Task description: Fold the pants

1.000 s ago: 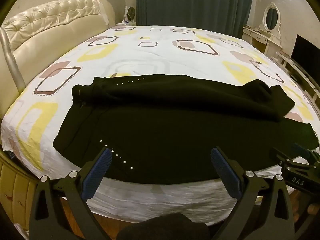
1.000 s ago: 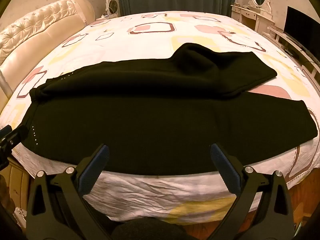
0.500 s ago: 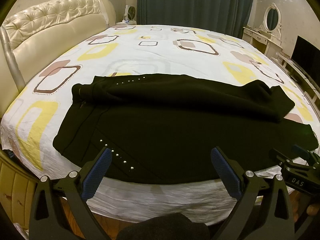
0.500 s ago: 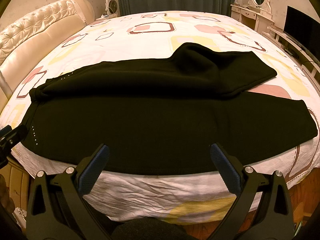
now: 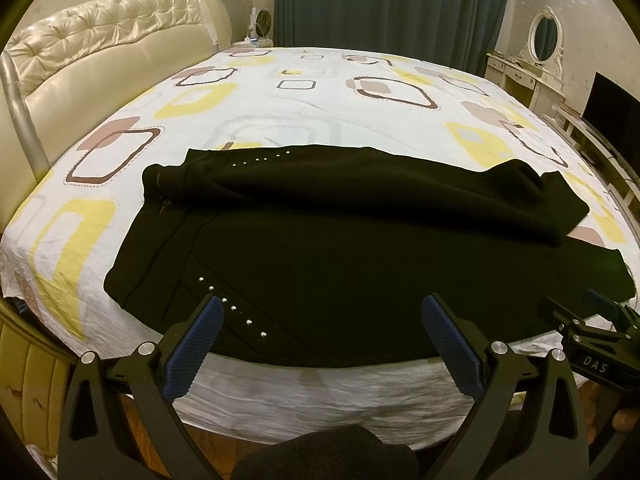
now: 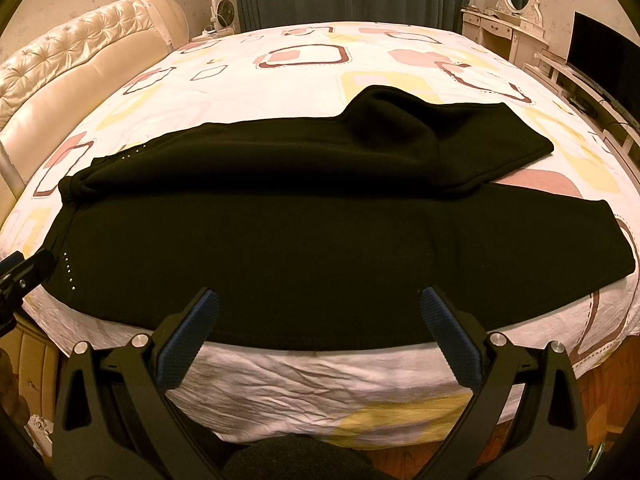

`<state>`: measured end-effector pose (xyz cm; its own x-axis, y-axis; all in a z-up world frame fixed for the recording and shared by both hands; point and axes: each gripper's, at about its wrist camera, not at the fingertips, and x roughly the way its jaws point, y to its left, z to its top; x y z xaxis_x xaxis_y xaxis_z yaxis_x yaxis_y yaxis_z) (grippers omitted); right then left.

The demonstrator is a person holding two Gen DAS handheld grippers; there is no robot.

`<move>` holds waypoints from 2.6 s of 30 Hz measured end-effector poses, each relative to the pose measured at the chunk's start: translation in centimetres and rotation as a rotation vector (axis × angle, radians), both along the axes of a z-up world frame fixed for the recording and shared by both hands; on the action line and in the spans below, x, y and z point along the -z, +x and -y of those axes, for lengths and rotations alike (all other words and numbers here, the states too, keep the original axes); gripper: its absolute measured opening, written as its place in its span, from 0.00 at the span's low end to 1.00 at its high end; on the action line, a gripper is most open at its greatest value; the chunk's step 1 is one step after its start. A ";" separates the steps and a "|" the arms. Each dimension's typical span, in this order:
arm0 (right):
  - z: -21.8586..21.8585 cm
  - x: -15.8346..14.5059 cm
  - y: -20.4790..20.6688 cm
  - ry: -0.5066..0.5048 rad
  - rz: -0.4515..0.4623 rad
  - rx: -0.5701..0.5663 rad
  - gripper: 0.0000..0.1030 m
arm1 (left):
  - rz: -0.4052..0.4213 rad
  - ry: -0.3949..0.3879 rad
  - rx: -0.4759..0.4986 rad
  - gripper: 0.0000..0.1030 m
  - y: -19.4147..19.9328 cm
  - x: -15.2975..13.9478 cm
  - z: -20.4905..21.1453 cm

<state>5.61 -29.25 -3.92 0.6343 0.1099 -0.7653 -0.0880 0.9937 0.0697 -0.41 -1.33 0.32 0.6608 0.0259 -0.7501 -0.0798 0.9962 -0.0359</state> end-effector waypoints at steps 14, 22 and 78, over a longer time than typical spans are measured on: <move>0.1 0.0 -0.1 0.001 0.000 0.001 0.98 | -0.002 -0.002 0.001 0.96 -0.1 0.1 0.0; 0.1 0.0 -0.1 0.002 0.001 0.001 0.98 | -0.003 -0.002 0.003 0.96 -0.1 0.2 0.0; -3.0 -5.3 20.3 0.070 0.016 -0.475 0.98 | -0.183 -0.166 0.040 0.95 17.8 0.5 -24.0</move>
<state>25.88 -26.29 1.42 0.5132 0.4415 -0.7360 -0.5328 0.8362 0.1301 17.44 22.70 -0.23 0.5118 -0.1314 -0.8490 -0.0607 0.9802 -0.1884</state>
